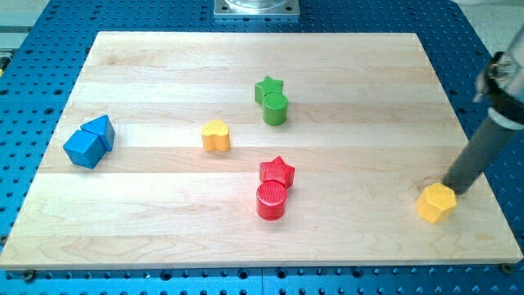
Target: Place your arm in between the yellow heart and the green circle
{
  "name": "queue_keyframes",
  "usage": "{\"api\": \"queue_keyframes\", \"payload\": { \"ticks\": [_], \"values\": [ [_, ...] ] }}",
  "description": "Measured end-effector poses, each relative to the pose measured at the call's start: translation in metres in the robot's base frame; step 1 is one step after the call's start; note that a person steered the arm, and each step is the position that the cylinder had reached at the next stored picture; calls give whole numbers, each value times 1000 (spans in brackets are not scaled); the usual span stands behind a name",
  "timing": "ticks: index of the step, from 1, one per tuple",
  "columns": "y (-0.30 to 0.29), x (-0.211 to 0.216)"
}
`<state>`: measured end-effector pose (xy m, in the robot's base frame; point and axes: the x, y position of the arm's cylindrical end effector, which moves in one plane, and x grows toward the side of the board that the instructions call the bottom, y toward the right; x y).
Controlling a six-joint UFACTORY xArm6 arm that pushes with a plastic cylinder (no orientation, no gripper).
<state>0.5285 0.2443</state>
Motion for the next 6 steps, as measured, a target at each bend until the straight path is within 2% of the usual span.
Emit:
{"api": "queue_keyframes", "payload": {
  "ticks": [2,4,5,6],
  "values": [
    [-9,31],
    [-19,-19],
    [-27,-19],
    [-69,-16]
  ]
}}
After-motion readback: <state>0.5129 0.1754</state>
